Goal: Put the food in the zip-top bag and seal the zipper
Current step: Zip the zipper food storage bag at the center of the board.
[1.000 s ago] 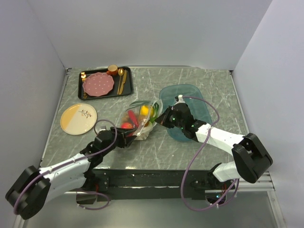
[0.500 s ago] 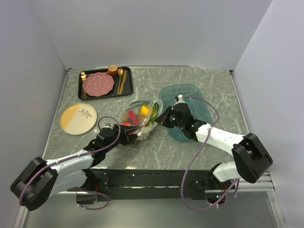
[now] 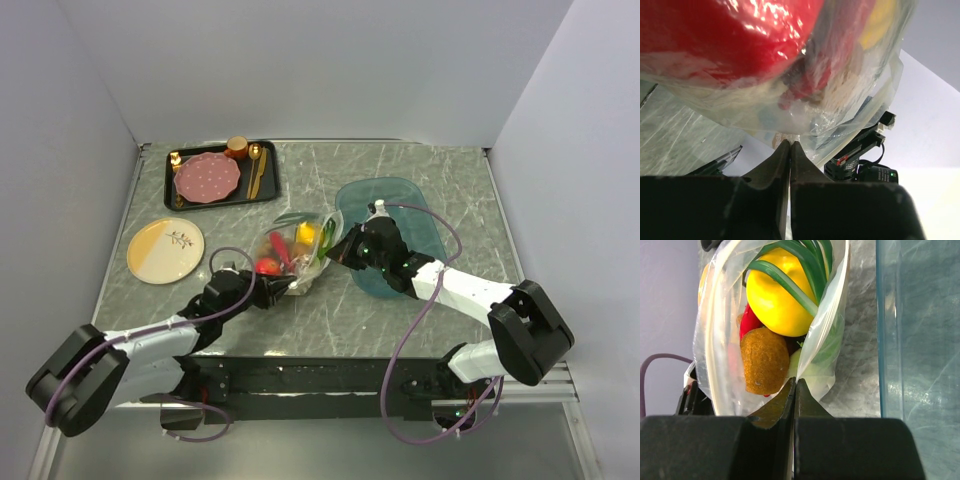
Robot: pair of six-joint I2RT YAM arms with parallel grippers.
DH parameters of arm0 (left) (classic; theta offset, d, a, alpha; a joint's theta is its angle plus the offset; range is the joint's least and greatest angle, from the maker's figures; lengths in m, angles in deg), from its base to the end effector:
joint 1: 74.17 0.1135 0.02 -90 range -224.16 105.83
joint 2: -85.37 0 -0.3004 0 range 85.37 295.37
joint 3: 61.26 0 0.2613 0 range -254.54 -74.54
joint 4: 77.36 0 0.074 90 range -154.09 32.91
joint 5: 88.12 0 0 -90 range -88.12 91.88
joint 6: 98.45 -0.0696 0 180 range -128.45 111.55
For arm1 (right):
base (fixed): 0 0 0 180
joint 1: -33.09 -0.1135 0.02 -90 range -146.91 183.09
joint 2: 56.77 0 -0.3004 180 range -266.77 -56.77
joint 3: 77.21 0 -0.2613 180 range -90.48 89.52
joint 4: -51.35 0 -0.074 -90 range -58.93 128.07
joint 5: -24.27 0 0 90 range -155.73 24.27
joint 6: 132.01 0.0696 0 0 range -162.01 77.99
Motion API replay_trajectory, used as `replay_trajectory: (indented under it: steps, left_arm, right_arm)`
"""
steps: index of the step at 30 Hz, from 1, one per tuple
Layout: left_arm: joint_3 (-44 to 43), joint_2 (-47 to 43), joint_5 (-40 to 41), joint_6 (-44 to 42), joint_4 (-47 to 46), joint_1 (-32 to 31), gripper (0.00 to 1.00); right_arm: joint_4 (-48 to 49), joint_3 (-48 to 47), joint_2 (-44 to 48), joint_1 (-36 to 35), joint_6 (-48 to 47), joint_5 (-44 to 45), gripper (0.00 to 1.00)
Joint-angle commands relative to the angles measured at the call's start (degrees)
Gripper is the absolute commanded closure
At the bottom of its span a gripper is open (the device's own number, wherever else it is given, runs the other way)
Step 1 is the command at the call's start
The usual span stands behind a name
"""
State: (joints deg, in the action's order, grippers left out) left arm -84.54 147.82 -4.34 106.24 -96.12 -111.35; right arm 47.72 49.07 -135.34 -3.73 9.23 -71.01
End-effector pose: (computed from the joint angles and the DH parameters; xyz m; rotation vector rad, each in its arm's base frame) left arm 0.1690 -0.1377 0.1649 -1.4500 1.9530 -1.6705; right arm 0.2552 0.1990 0.2298 0.2196 2.2245 0.9984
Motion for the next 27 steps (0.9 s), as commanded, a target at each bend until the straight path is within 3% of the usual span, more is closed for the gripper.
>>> replay_trajectory:
  steps: [1,4,8,10,13,15,21,27]
  left_arm:
    - [0.2,1.8,-1.6,4.3,-4.4,0.5,0.95]
    - [-0.4,3.5,-2.3,2.9,-6.0,0.9,0.99]
    - [-2.9,4.7,-2.6,-0.2,-3.9,1.1,0.99]
    - [-3.4,5.1,-2.3,-0.5,-4.2,1.2,0.99]
    - [-3.8,5.2,-1.4,-1.0,-4.6,1.1,0.99]
    - [-4.8,5.0,-0.6,-1.8,-3.6,1.1,0.99]
    - [-8.6,3.2,0.8,-5.9,2.9,1.1,0.99]
    - [-8.5,4.0,-0.5,-6.3,3.0,1.1,0.99]
  right_arm:
    - [0.0,-1.8,0.7,0.3,-2.0,0.6,0.96]
    - [-3.9,-3.1,3.0,0.3,-3.4,1.6,0.77]
    - [-11.0,-2.5,11.5,0.2,-1.2,4.6,0.37]
    - [-12.4,-0.9,14.8,-0.3,0.9,4.8,0.32]
    - [-10.4,2.0,18.6,-1.5,7.4,-0.7,0.33]
    - [-5.0,4.0,18.4,-3.3,12.9,-4.8,0.43]
    - [-1.0,2.9,13.0,-9.1,17.7,-4.0,0.54]
    - [2.1,2.5,9.0,-10.2,19.1,-4.1,0.53]
